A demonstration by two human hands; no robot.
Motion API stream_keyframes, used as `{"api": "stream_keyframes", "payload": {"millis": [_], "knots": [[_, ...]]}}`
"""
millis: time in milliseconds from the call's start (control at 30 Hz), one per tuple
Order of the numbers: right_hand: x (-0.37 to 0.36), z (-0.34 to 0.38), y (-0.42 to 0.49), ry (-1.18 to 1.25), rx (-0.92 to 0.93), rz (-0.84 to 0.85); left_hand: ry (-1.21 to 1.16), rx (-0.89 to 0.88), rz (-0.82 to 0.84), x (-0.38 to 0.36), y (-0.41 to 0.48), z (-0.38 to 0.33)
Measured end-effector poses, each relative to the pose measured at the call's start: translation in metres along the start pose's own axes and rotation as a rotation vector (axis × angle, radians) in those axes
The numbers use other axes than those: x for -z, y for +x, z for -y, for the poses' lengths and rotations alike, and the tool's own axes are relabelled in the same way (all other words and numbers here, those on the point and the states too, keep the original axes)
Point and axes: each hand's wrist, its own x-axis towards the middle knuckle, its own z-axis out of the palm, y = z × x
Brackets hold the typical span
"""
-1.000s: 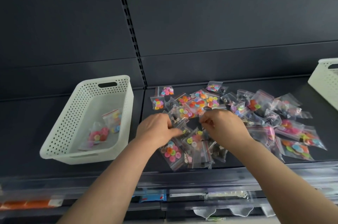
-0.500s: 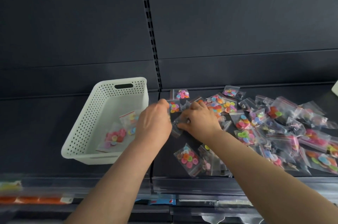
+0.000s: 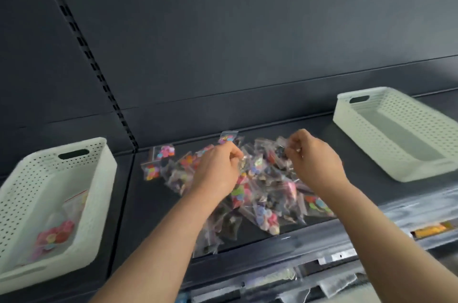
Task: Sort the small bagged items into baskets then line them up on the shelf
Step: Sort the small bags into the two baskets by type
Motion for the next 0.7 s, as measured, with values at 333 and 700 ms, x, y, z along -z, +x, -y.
{"api": "stream_keyframes", "payload": {"millis": [333,700], "knots": [[0.115,-0.15,0.024,-0.199,-0.333,-0.219,-0.096,-0.208,0.066,-0.089,0.03,-0.155],[0.107,-0.179,0.013,-0.13,-0.153,0.079,-0.305,-0.214,0.095,-0.149,0.086,-0.242]]}}
